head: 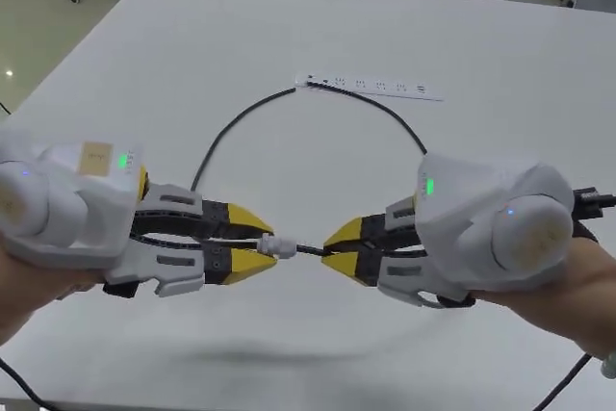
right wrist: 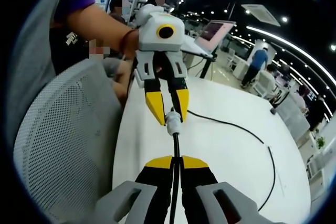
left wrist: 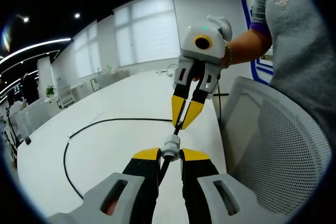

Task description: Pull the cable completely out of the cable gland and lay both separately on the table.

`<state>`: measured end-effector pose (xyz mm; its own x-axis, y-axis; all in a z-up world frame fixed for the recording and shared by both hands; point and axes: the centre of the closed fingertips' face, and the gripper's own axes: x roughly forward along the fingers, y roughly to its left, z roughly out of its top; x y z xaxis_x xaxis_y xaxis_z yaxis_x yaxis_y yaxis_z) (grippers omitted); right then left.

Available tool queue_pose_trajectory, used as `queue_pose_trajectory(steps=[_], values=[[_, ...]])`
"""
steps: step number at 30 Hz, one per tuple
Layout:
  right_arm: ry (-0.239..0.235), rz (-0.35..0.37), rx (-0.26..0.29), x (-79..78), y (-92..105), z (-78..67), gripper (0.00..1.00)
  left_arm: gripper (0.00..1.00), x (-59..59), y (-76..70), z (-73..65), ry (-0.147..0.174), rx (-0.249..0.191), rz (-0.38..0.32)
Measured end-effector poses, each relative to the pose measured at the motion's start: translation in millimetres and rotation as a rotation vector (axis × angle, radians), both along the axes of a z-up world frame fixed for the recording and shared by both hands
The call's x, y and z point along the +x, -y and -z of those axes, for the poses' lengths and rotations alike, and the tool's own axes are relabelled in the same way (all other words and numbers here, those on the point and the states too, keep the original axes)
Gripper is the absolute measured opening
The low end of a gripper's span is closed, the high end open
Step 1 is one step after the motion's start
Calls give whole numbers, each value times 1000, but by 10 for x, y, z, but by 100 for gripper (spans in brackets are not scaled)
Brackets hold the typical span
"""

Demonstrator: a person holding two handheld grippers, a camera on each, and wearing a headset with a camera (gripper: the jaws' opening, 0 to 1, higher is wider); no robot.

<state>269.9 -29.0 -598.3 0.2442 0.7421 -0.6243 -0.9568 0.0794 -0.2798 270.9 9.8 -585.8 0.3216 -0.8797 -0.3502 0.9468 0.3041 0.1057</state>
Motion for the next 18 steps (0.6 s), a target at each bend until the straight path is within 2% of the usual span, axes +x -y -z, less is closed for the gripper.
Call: queue_pose_trajectory(steps=[12, 18], values=[[-26, 47, -50, 46, 288, 185, 0, 15, 0, -116, 38, -14, -1, -23], [-45, 60, -57, 49, 353, 241, 0, 15, 1, -150, 44, -13, 4, -31]])
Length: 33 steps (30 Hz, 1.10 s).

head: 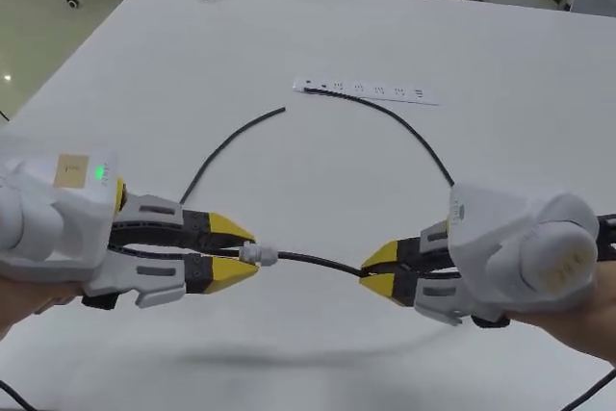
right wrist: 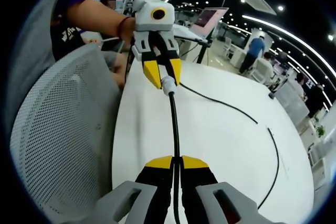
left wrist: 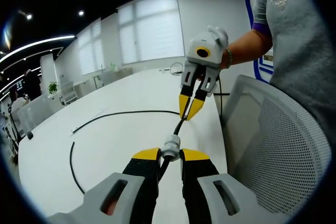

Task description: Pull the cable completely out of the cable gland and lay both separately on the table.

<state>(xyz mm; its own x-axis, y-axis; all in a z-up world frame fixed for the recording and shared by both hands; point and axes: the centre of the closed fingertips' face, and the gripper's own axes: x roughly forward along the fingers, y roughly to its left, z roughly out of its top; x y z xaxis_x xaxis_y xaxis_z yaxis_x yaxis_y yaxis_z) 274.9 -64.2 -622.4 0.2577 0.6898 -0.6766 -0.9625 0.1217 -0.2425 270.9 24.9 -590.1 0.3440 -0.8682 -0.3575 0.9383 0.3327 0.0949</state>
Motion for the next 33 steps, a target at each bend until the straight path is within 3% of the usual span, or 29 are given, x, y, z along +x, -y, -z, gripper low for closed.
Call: queue_pose_trajectory(steps=[8, 13, 21, 33], values=[[-9, 8, -5, 26, 28, 45, 0, 15, 2, 6, 5, 1, 4, 0], [-20, 30, -26, 84, 134, 143, 0, 15, 8, -32, 7, 0, 7, -7], [-41, 28, -53, 45, 170, 266, 0, 15, -21, -10, 54, -4, 22, -3], [-48, 44, -58, 49, 218, 264, 0, 15, -17, 25, 74, -12, 24, -7]])
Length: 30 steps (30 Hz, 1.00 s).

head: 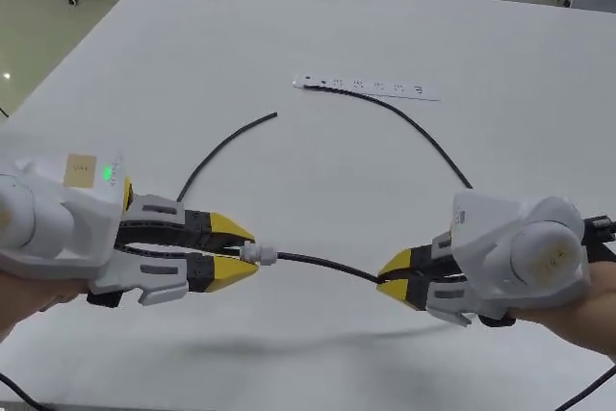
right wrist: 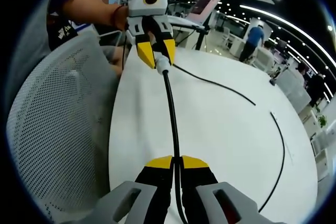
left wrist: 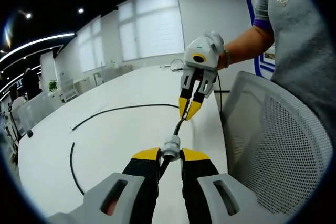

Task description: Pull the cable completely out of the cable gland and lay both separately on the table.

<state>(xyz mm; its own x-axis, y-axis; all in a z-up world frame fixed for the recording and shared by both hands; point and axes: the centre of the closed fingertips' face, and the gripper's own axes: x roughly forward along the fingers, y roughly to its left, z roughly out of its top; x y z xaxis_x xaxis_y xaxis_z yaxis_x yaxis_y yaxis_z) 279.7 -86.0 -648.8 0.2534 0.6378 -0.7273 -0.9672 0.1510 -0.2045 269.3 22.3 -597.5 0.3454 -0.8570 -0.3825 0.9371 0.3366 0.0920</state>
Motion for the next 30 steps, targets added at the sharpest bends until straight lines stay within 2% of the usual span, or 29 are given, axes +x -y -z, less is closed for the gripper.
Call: queue_pose_trajectory(steps=[4, 6, 8, 11, 12, 15, 16, 20, 30], values=[[-12, 12, -7, 4, 5, 14, 0, 15, 22, 2, 37, -7, 17, -14], [-19, 5, 14, -20, -44, -21, 4, 15, 38, -4, 63, -14, 26, -22], [-25, 6, 48, -39, -139, -97, 10, 15, 48, 3, 86, -21, 34, -28], [-15, -19, 89, -95, -326, -238, 10, 15, 42, 30, 98, -23, 42, -23], [-3, -35, 123, -116, -440, -331, 11, 15, 38, 40, 96, -22, 42, -20], [9, -64, 140, -154, -594, -437, 10, 15, 38, 74, 88, -20, 42, -14], [28, -75, 147, -146, -662, -479, 10, 15, 37, 87, 86, -19, 45, -11], [42, -106, 140, -150, -792, -495, 10, 15, 32, 119, 62, -14, 41, -1], [59, -126, 109, -114, -812, -462, 8, 15, 8, 153, 35, -10, 37, 13]])
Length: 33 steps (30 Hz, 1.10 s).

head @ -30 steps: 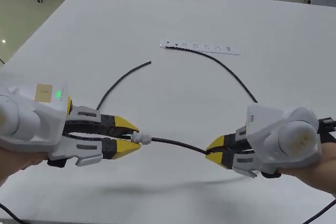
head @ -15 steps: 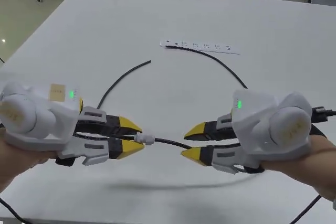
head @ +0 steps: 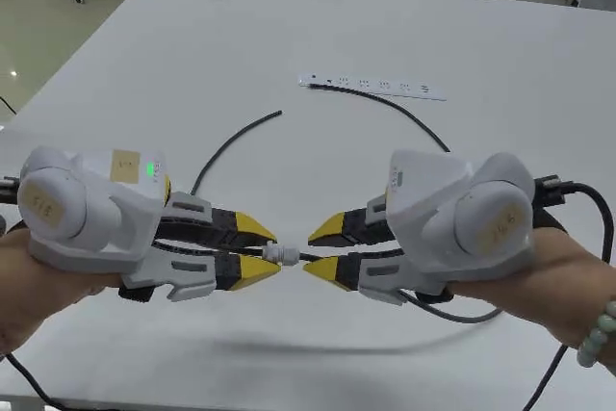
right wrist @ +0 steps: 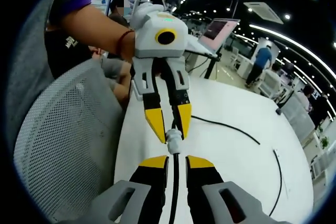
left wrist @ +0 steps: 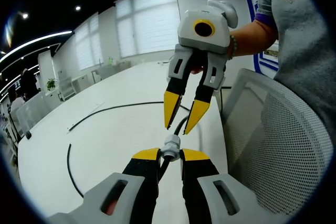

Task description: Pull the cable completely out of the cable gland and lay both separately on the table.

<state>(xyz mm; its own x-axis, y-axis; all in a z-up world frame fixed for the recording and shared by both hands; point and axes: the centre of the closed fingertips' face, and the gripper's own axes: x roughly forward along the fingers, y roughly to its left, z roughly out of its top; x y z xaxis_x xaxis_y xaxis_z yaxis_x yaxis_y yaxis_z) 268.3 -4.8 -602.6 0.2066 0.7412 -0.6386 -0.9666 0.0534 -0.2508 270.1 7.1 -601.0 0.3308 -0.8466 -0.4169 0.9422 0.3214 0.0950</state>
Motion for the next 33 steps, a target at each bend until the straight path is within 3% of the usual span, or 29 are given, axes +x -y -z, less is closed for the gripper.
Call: queue_pose_trajectory(steps=[9, 23, 33], values=[[5, -26, -24, -31, -20, 43, 0, 15, -9, 36, -6, 1, -2, 9], [2, -44, -16, -70, 14, 19, 0, 15, -38, 52, -18, 0, -16, 28], [0, -12, -62, -5, 281, 130, 0, 15, -15, -53, 19, 3, 4, 14]])
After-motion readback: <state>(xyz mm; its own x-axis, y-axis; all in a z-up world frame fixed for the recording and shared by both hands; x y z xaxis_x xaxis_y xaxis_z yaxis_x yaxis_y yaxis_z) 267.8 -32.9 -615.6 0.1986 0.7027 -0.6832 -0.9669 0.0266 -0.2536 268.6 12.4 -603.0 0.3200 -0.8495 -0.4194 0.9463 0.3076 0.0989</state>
